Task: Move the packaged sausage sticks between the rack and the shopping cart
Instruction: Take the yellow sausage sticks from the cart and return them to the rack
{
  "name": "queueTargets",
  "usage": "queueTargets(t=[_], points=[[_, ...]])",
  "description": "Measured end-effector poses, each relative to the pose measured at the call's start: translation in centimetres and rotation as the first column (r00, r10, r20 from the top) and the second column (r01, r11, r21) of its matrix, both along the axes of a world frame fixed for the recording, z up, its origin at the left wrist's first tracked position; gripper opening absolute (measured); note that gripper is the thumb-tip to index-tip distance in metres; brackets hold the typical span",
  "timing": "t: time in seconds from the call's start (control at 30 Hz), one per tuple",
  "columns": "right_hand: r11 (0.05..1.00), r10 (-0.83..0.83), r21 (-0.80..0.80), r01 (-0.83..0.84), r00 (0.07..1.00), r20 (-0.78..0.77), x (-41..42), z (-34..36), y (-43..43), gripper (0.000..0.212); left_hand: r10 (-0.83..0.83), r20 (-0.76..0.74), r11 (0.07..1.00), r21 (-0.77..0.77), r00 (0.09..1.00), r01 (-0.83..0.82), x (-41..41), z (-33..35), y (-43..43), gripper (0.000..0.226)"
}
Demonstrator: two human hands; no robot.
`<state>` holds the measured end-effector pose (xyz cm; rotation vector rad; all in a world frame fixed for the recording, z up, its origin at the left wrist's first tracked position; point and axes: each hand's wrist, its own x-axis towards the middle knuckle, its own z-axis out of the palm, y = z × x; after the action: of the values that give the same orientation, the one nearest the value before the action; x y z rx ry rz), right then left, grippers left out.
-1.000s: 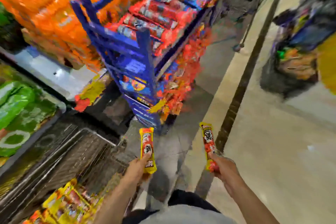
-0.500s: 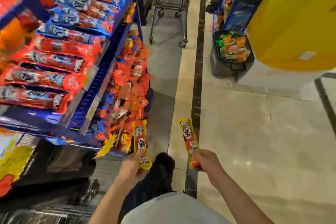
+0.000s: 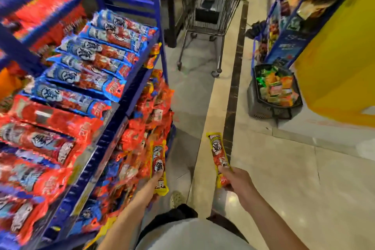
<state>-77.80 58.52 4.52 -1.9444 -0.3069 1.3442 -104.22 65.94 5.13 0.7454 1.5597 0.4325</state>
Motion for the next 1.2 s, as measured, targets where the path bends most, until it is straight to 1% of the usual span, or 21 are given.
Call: queueTargets(t=[0.03, 0.1, 0.13, 0.2, 0.23, 0.33, 0.4, 0.47, 0.53, 0.6, 0.67, 0.7, 0.77, 0.87, 0.93, 1.0, 1.07, 1.13, 1.2], points=[[0.999, -0.019, 0.031, 0.02, 1.0, -0.009, 0.8, 0.2, 1.4, 0.029, -0.034, 0.031, 0.999, 0.012, 0.999, 0.034, 0.9, 0.8, 1.6, 0.024], [0.996, -0.058, 0.066, 0.06, 0.998, -0.018, 1.8, 0.6, 3.7, 0.031, -0.117, 0.023, 0.993, 0.028, 0.993, 0.116, 2.8, 2.2, 4.3, 0.024], [0.993, -0.08, 0.088, 0.082, 0.997, -0.019, 2.2, 1.0, 4.8, 0.03, -0.128, 0.026, 0.99, 0.059, 0.991, 0.127, 3.8, 3.0, 5.6, 0.028], [0.984, -0.097, 0.146, 0.1, 0.995, -0.024, 3.1, 1.9, 7.4, 0.024, -0.128, 0.085, 0.985, 0.128, 0.988, 0.117, 5.5, 4.0, 7.7, 0.042], [0.982, -0.084, 0.164, 0.088, 0.996, -0.03, 3.5, 2.4, 9.0, 0.022, -0.104, 0.121, 0.986, 0.144, 0.987, 0.086, 6.2, 4.3, 8.6, 0.041], [0.971, 0.068, 0.234, -0.051, 0.995, -0.068, 4.7, 3.7, 14.0, 0.019, -0.024, 0.204, 0.979, 0.201, 0.979, -0.018, 8.1, 5.4, 10.7, 0.026], [0.936, 0.223, 0.293, -0.193, 0.972, -0.072, 5.3, 4.3, 17.9, 0.019, 0.063, 0.216, 0.961, 0.249, 0.974, -0.117, 9.1, 5.5, 12.1, 0.026], [0.873, 0.392, 0.335, -0.354, 0.919, -0.05, 6.0, 4.7, 22.1, 0.01, 0.192, 0.181, 0.935, 0.266, 0.965, -0.236, 9.8, 5.6, 13.7, 0.031], [0.801, 0.547, 0.32, -0.506, 0.836, -0.047, 6.4, 4.7, 26.2, 0.005, 0.316, 0.135, 0.9, 0.271, 0.939, -0.341, 10.5, 5.2, 15.0, 0.03], [0.724, 0.662, 0.302, -0.62, 0.747, -0.052, 6.9, 4.5, 29.6, 0.02, 0.444, 0.097, 0.846, 0.283, 0.89, -0.453, 11.4, 5.3, 16.0, 0.026], [0.627, 0.759, 0.276, -0.728, 0.651, -0.008, 7.4, 4.0, 32.8, 0.036, 0.529, 0.072, 0.803, 0.279, 0.846, -0.526, 12.6, 5.7, 17.2, 0.018], [0.582, 0.796, 0.273, -0.766, 0.605, 0.003, 7.6, 4.1, 34.3, 0.039, 0.567, 0.091, 0.778, 0.267, 0.819, -0.569, 13.1, 5.5, 17.9, 0.018], [0.506, 0.848, 0.301, -0.808, 0.529, -0.004, 7.7, 4.0, 37.0, 0.034, 0.637, 0.088, 0.725, 0.272, 0.766, -0.633, 14.5, 5.5, 19.2, 0.02], [0.417, 0.894, 0.335, -0.845, 0.448, 0.016, 7.0, 4.0, 39.9, 0.028, 0.742, 0.107, 0.618, 0.274, 0.662, -0.737, 16.0, 5.3, 20.8, 0.022], [0.376, 0.913, 0.353, -0.857, 0.408, 0.019, 6.0, 4.0, 41.2, 0.028, 0.782, 0.079, 0.582, 0.265, 0.619, -0.769, 16.5, 4.9, 21.7, 0.025], [0.359, 0.923, 0.345, -0.867, 0.384, 0.004, 4.8, 4.1, 42.4, 0.021, 0.796, 0.054, 0.574, 0.249, 0.602, -0.78, 16.5, 4.4, 22.5, 0.034], [0.363, 0.926, 0.3, -0.882, 0.376, -0.015, 3.5, 4.2, 43.3, 0.018, 0.789, 0.055, 0.586, 0.231, 0.611, -0.777, 16.3, 4.1, 23.0, 0.037], [0.382, 0.923, 0.281, -0.881, 0.381, -0.061, 2.0, 4.4, 43.9, 0.015, 0.771, 0.074, 0.603, 0.236, 0.633, -0.762, 16.1, 4.4, 23.6, 0.029], [0.427, 0.904, 0.297, -0.854, 0.395, -0.165, 0.7, 4.7, 44.3, 0.012, 0.769, 0.096, 0.599, 0.237, 0.632, -0.765, 15.9, 5.1, 24.4, 0.021]])
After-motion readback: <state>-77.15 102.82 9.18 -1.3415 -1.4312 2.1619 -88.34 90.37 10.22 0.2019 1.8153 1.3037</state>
